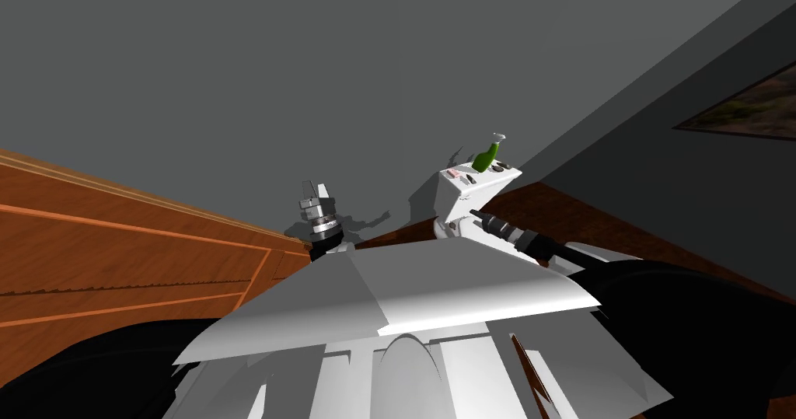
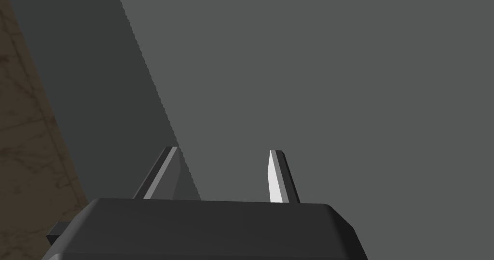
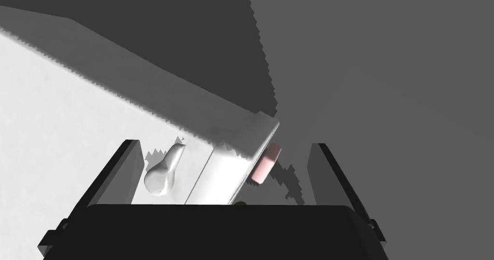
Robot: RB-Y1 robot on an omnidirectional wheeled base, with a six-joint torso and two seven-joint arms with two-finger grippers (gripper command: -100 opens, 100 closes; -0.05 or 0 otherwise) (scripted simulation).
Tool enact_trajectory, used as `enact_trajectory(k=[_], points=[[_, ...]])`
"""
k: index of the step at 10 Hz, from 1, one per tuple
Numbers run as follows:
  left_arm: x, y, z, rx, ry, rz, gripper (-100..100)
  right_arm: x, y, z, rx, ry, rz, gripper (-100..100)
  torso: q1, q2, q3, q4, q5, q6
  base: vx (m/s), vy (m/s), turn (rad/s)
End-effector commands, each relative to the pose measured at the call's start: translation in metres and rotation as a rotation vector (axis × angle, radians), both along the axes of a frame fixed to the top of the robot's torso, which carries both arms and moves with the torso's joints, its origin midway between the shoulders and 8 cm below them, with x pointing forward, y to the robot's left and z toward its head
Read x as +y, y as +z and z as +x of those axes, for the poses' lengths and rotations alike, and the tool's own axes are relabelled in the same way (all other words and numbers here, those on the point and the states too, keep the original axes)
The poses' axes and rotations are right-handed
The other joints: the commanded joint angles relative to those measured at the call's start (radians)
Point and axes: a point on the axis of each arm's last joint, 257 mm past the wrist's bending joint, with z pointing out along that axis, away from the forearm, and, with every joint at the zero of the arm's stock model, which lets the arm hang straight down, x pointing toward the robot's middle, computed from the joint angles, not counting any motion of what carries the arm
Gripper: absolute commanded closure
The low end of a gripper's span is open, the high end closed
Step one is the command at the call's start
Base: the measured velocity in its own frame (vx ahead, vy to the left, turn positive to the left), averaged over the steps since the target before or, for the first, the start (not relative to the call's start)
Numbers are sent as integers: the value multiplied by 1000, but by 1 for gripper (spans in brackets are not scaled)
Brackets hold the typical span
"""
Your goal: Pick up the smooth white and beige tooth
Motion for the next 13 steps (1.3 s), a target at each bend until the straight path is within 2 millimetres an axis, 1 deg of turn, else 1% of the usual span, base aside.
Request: enact_trajectory(k=[1, 2, 3, 4, 5, 7, 8, 9, 10, 11, 12, 13], points=[[0, 0, 0, 0, 0, 0, 0, -19, -11, -12, 56, -6, -43, -100, 0, 0, 0, 0, 0, 0, 15, 34, 48], [0, 0, 0, 0, 0, 0, 0, -21, -9, -10, 64, 18, -64, -100, 1, 0, 0, 0, 0, 0, 22, 31, 21], [0, 0, 0, 0, 0, 0, 0, -40, -19, -22, 113, 2, -99, -100, 1, -1, 0, 0, 0, 0, 31, 30, 42], [0, 0, 0, 0, 0, 0, 0, -41, -16, -20, 121, 28, -122, -100, 1, -1, -1, 0, 0, 0, 30, 38, 23], [0, 0, 0, 0, 0, 0, 0, -61, -25, -31, 168, 13, -159, -100, 1, -1, -1, 0, 0, 0, 41, 55, 47], [0, 0, 0, 0, 0, 0, 0, -63, -21, -27, 178, 46, -188, -100, 2, -2, -1, 0, 0, 0, 34, 30, 7], [0, 0, 0, 0, 0, 0, 0, -83, -27, -37, 223, 38, -233, -100, 0, -1, -1, 0, 0, 0, 38, 28, 51], [0, 0, 0, 0, 0, 0, 0, -84, -24, -34, 229, 58, -251, -100, 0, -2, -1, 0, 0, 0, 42, 24, 21], [0, 0, 0, 0, 0, 0, 0, -104, -29, -44, 270, 47, -293, -100, 0, -2, -1, 0, 0, 0, 64, 34, 41], [0, 0, 0, 0, 0, 0, 0, -106, -26, -40, 276, 71, -314, -100, 1, -3, -2, -1, 0, 0, 50, 38, 19], [0, 0, 0, 0, 0, 0, 0, -126, -28, -49, 315, 61, -357, -100, 1, -3, -2, -1, 0, 0, 51, 36, 45], [0, 0, 0, 0, 0, 0, 0, -127, -25, -45, 320, 84, -377, -100, 1, -3, -2, -1, 0, 0, 44, 32, 20]])
